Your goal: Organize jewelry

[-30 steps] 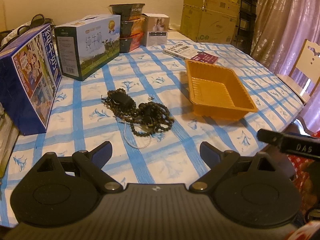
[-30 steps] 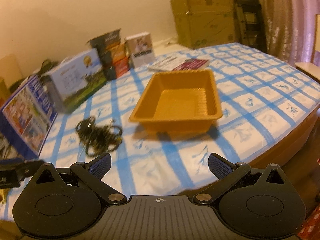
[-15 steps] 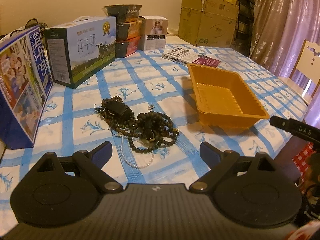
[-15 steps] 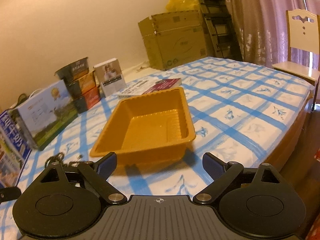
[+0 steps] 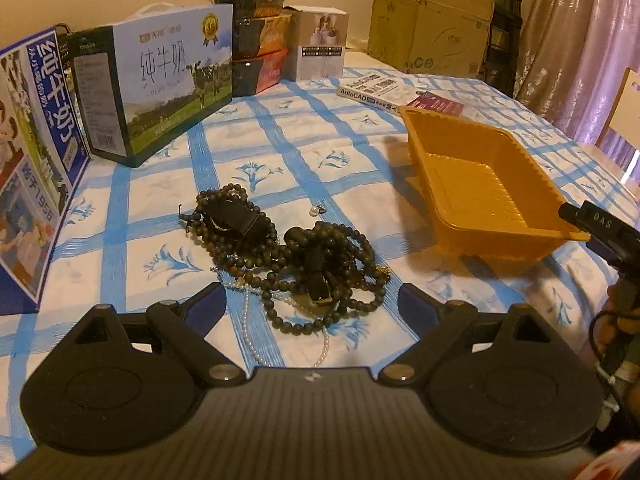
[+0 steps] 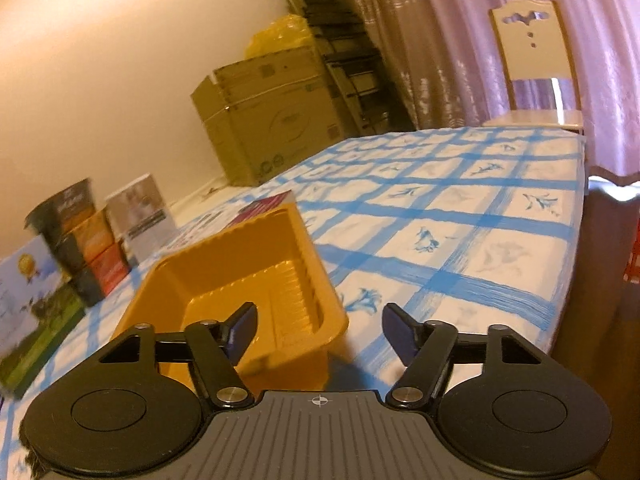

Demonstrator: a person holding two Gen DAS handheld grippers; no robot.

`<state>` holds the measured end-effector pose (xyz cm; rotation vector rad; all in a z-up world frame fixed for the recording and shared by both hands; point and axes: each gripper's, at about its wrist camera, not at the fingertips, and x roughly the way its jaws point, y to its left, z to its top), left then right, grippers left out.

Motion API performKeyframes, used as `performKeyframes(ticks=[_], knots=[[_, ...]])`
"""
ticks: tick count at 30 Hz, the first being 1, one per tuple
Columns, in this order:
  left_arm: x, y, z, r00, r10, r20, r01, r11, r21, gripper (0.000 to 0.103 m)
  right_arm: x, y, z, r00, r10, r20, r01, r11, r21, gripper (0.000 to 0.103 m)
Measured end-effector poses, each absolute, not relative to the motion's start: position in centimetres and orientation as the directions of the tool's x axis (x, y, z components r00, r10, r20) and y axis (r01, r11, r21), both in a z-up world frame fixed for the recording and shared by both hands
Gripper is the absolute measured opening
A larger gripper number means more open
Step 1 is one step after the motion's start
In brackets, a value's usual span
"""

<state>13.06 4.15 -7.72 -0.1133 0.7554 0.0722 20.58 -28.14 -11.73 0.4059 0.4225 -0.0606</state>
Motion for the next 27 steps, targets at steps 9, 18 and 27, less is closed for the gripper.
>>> performKeyframes(ticks=[9,18,27], knots=[[15.2,4.3,-8.2,0.728,0.021,-0.686,-0.097,0.993,-0.072,0.09,23.7,-28.3,-13.8,0.912,-0.002,-0.41,0.183,0.897,0.403,0.048],[17.0,4.0,-8.3,0.734,0.011,-0.679,-0.072,0.995,-0.062,0.088,24.5,-28.1,-14.7,0.916,0.031,-0.399,0.141,0.908,0.395,0.015],[18.6,4.0,-8.4,0.738,-0.021,-0.674,-0.033,0.997,-0.068,0.081,25.5,-28.0,-13.4,0.91,0.077,-0.407,0.064,0.944,0.323,0.008]])
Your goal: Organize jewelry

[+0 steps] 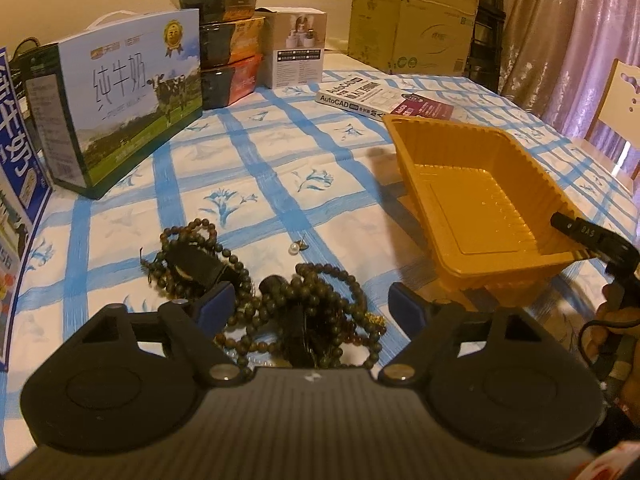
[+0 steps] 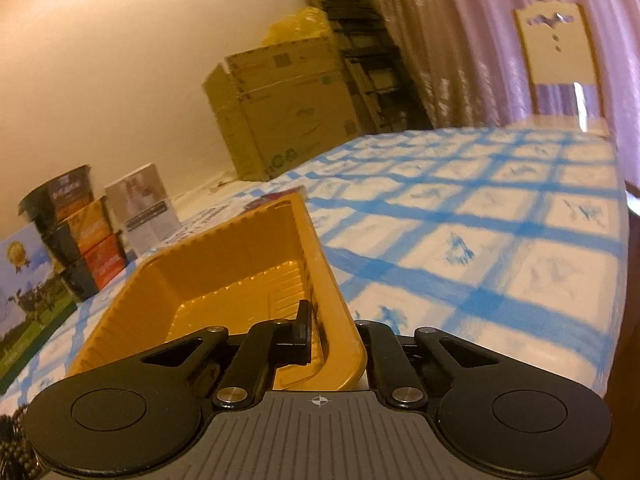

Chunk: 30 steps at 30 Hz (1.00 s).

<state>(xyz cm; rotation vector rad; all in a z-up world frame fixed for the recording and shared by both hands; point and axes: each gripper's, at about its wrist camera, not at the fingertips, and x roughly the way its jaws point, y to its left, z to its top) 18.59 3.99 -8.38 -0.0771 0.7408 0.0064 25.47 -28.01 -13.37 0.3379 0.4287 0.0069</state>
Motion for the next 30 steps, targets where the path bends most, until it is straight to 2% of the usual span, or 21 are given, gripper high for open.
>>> performKeyframes(ticks=[4,7,10,12,20,30], knots=[[19.8,4.4,-8.3,0.746,-0.02,-0.666,-0.025,0.998,-0.058,0.078,25.7,-27.2,-11.6,0.922,0.117,-0.369,-0.03,0.972,0.232,0.005],[21.1,4.8,-8.5,0.749,-0.043,-0.661,0.001,0.998,-0.063,0.072,26.4,-26.5,-10.6,0.918,0.137,-0.372,-0.068,0.979,0.192,0.005],[22.7,5.2,-8.9,0.741,-0.073,-0.667,0.041,0.997,-0.065,0.063,27.0,-26.4,-10.2,0.913,0.157,-0.377,-0.092,0.978,0.186,0.006],[24.0,5.4,-9.1,0.732,-0.09,-0.675,0.069,0.996,-0.059,0.052,27.4,-26.4,-10.0,0.908,0.17,-0.382,-0.108,0.978,0.18,0.006],[28.3,5.8,-11.6,0.659,-0.151,-0.737,0.18,0.983,-0.04,0.019,28.3,-27.1,-10.4,0.893,0.221,-0.392,-0.158,0.97,0.187,0.005],[29.7,6.3,-13.3,0.618,-0.129,-0.776,0.197,0.98,-0.006,0.017,28.3,-27.7,-10.5,0.887,0.241,-0.395,-0.177,0.965,0.192,0.005]])
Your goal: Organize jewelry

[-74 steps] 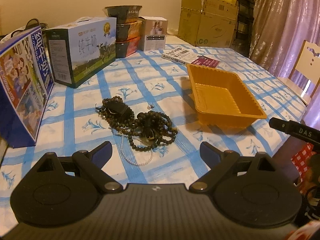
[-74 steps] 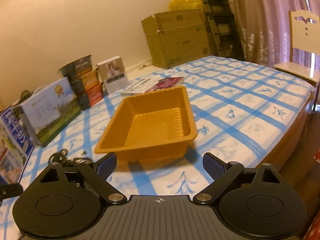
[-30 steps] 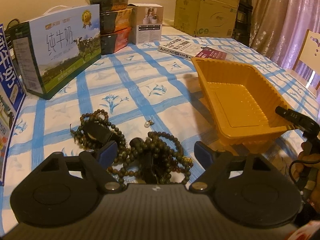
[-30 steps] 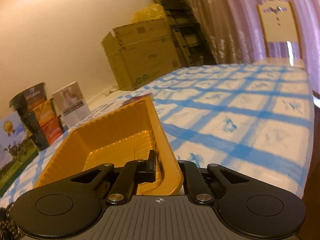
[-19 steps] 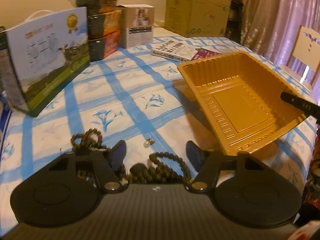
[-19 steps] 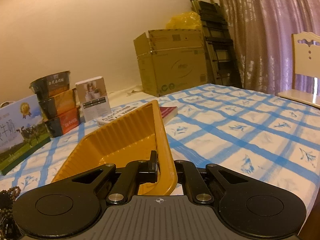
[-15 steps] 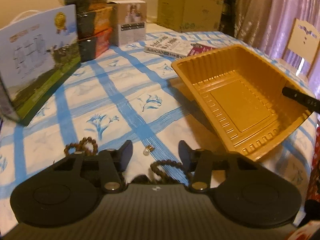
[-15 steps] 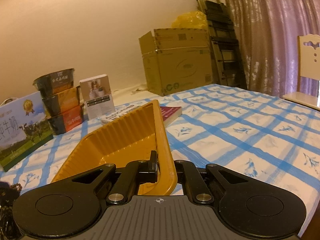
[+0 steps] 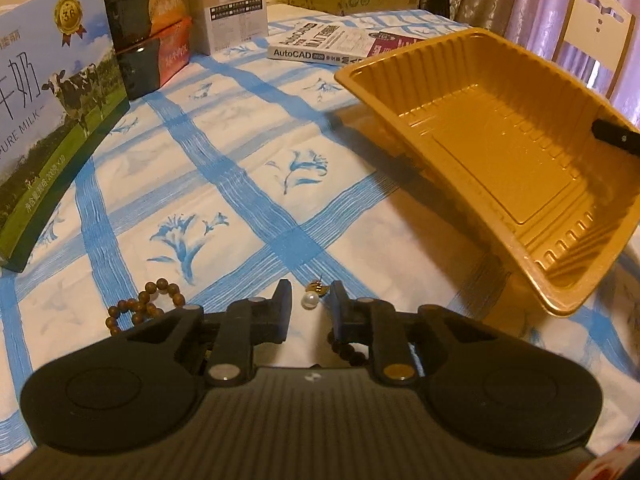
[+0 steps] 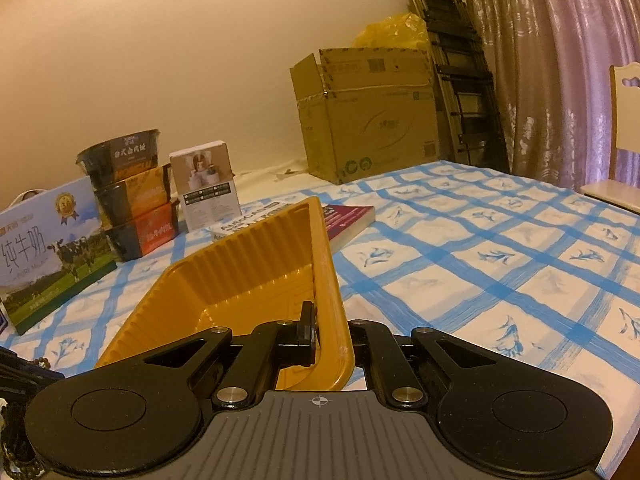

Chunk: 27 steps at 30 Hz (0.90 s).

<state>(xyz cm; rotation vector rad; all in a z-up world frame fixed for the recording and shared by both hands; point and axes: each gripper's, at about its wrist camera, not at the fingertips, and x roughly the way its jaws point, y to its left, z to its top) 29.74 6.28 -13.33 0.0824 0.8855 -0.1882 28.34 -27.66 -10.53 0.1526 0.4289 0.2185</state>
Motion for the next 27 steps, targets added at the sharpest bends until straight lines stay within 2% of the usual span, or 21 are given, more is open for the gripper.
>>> performKeyframes(ticks=[3,14,21,27], knots=[[29.8,6.3,-13.5,0.616,-0.139,-0.775,0.213,0.977,-0.006,0.007,28.3,-27.6,-10.4,0.886,0.25,-0.391,-0.191,0.964,0.184,0.005],[27.5,4.8,-10.7,0.658,-0.205,-0.725,0.245,0.968,-0.051,0.007,27.0,-28.0,-9.9,0.879,0.275,-0.39,-0.228,0.96,0.163,0.005],[24.5,1.5,-7.3,0.678,-0.338,-0.652,0.308,0.937,-0.165,0.007,24.8,-28.4,-9.3,0.879,0.272,-0.39,-0.234,0.962,0.143,0.005],[23.8,-2.2,-7.7,0.646,-0.419,-0.638,0.343,0.906,-0.249,0.007,23.2,-28.9,-9.1,0.878,0.261,-0.4,-0.22,0.965,0.146,0.005]])
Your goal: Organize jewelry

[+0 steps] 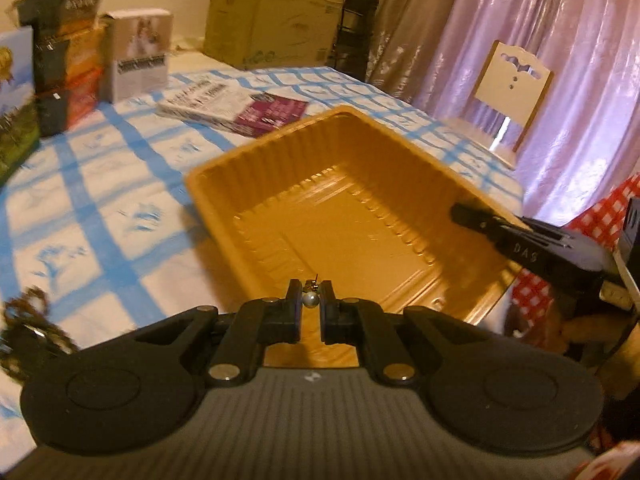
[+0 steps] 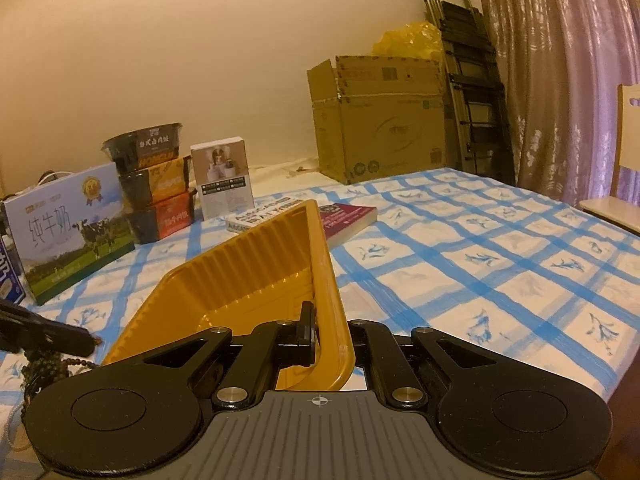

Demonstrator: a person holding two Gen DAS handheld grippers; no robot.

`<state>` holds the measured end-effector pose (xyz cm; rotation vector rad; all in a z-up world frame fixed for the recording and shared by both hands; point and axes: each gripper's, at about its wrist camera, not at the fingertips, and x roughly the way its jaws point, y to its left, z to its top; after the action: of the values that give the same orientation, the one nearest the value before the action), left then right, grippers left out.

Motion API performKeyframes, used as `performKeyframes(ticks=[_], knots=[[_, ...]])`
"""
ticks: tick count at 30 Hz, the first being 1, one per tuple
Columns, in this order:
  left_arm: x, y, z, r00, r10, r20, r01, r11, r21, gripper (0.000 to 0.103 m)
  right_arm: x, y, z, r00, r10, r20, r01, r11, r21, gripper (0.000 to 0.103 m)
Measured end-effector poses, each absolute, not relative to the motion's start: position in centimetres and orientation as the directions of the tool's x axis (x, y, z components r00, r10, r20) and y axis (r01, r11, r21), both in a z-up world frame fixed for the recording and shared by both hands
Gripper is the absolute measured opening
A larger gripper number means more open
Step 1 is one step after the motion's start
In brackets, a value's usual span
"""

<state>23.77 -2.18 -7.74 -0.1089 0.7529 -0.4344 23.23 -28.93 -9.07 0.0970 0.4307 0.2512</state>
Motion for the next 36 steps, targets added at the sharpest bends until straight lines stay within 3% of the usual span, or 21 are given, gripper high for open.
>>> performKeyframes(ticks=[6,9,15,26,36], knots=[[24.0,-4.1,-9.1,0.639,-0.431,-0.637,0.316,0.902,-0.294,0.009,22.4,-29.0,-8.8,0.883,0.248,-0.399,-0.215,0.968,0.127,0.005],[23.3,-3.7,-8.8,0.663,-0.432,-0.612,0.288,0.901,-0.324,0.021,22.1,-28.9,-8.9,0.884,0.242,-0.401,-0.21,0.97,0.122,0.005],[19.6,-0.8,-7.5,0.724,-0.377,-0.578,0.232,0.922,-0.311,0.029,21.6,-29.0,-8.9,0.882,0.229,-0.411,-0.196,0.973,0.12,0.005],[13.1,7.1,-9.5,0.704,-0.136,-0.697,0.011,0.983,-0.181,0.029,20.8,-29.3,-8.9,0.881,0.211,-0.423,-0.18,0.977,0.113,0.005],[13.7,5.3,-9.9,0.712,-0.15,-0.686,0.067,0.987,-0.147,0.029,20.2,-29.5,-8.8,0.881,0.201,-0.427,-0.173,0.979,0.105,0.005]])
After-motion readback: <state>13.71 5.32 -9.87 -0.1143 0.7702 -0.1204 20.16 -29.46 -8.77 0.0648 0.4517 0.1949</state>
